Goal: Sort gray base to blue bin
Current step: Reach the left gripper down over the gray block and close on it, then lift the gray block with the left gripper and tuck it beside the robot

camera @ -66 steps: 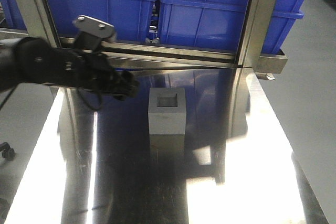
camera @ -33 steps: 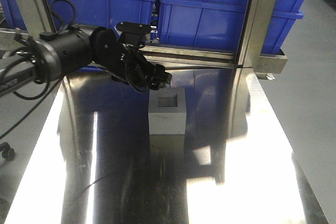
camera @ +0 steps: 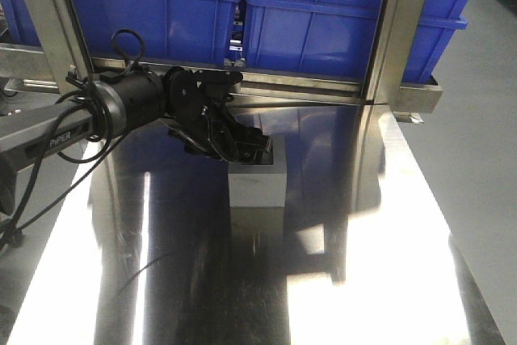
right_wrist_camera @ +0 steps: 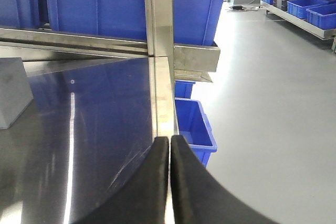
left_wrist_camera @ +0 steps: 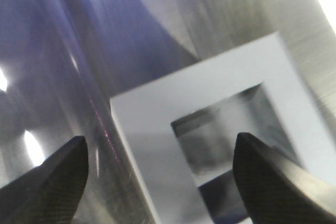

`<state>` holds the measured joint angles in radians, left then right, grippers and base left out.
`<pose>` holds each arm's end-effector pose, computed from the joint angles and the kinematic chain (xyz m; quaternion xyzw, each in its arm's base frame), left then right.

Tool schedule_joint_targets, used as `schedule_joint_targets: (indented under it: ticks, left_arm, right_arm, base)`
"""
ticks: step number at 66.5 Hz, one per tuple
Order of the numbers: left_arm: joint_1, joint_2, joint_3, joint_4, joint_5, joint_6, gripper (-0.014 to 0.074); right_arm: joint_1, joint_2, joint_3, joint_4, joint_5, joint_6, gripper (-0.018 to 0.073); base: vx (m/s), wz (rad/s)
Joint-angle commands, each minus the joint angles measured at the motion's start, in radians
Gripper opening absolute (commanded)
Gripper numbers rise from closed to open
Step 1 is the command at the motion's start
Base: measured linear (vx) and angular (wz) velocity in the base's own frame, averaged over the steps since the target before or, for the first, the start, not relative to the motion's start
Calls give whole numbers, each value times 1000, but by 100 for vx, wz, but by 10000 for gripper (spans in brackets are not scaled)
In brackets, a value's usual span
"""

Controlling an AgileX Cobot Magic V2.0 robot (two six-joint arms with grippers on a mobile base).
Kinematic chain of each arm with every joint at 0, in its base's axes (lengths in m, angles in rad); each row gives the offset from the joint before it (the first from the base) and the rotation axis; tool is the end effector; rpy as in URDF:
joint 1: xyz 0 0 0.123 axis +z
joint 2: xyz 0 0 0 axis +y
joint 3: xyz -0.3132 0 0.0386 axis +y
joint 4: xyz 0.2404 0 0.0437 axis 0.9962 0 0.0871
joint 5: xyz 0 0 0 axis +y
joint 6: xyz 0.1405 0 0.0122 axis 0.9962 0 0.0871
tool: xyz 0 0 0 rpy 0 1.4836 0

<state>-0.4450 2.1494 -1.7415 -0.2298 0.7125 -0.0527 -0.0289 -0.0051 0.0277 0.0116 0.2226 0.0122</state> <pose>0.4554 -0.2404 0.1900 0.1241 0.9518 -0.1573 0.2322 0.0672 -0.0016 0.1760 0.0191 0.7605 -0.0008 0.6491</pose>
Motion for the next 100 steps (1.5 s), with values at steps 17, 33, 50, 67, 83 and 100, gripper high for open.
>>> schedule_joint_targets:
  ticks: [17, 33, 50, 67, 83, 100]
  left_arm:
    - [-3, -33, -33, -16, 6, -7, 548]
    - [-3, -33, -33, -15, 62, -6, 247]
    - [-3, -33, -33, -15, 58, -5, -8]
    - [-8, -69, -32, -14, -44, -5, -4]
    - [-50, -190, -32, 35, -168, -4, 4]
    - [-87, -324, -31, 72, -250, -4, 4]
  right_arm:
    - [-3, 18, 2, -5, -73, -12, -5]
    - [-3, 18, 2, -5, -73, -12, -5]
    - [-3, 18, 2, -5, -73, -12, -5]
    - [-3, 18, 2, -5, -73, -12, -5]
    - [-3, 18, 2, -5, -73, -12, -5]
    - [-3, 18, 2, -5, -73, -12, -5]
  base:
    - [0, 0]
    - [0, 0]
    - [0, 0]
    - [0, 0]
    - [0, 0]
    - [0, 0]
